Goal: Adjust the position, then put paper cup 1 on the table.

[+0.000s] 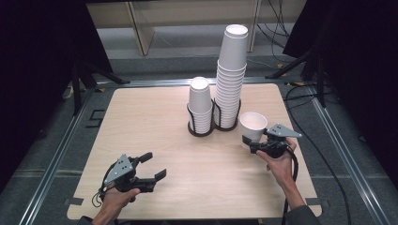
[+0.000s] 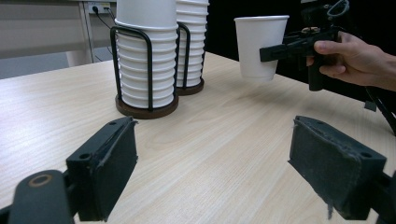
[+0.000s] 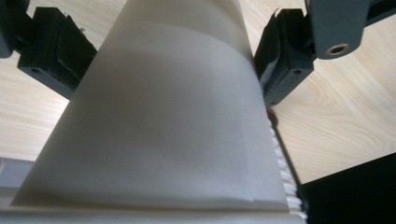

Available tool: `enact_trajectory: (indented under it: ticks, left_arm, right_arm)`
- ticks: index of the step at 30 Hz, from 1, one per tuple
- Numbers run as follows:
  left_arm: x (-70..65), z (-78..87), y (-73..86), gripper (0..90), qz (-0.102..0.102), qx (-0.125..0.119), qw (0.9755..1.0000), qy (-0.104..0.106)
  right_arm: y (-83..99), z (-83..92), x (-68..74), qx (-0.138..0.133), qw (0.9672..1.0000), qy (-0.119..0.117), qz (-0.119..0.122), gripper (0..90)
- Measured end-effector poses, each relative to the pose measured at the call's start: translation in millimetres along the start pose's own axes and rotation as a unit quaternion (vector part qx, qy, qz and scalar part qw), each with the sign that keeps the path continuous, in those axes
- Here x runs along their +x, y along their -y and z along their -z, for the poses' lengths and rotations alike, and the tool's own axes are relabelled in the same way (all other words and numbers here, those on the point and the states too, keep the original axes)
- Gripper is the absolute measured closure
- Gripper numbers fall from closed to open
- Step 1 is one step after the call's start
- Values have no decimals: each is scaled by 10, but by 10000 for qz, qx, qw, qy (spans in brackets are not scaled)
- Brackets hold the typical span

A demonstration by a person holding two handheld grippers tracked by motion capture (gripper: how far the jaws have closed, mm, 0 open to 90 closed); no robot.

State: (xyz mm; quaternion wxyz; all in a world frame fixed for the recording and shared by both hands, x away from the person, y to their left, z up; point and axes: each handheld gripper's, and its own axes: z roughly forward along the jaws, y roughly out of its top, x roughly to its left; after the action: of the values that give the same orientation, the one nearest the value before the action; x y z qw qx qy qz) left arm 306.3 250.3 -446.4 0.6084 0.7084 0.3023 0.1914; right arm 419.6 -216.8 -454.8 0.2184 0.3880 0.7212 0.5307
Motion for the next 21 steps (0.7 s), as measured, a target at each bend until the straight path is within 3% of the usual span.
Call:
enact_trajectory:
  ticks: [3,9,11,21]
  left_arm:
    - [3,-9,4,145,12,-37,10000,28]
    - [10,-14,7,145,3,-50,10000,19]
    - [4,3,1,146,1,75,10000,-54]
    - [2,11,6,145,-18,109,9999,-54]
  right_arm:
    - [22,-9,-69,-98,9999,107,42,202]
    - [62,-13,-134,-11,9997,212,-112,201]
    - [75,-20,-167,6,9995,312,-88,201]
    - [138,-118,-267,237,9979,601,-103,199]
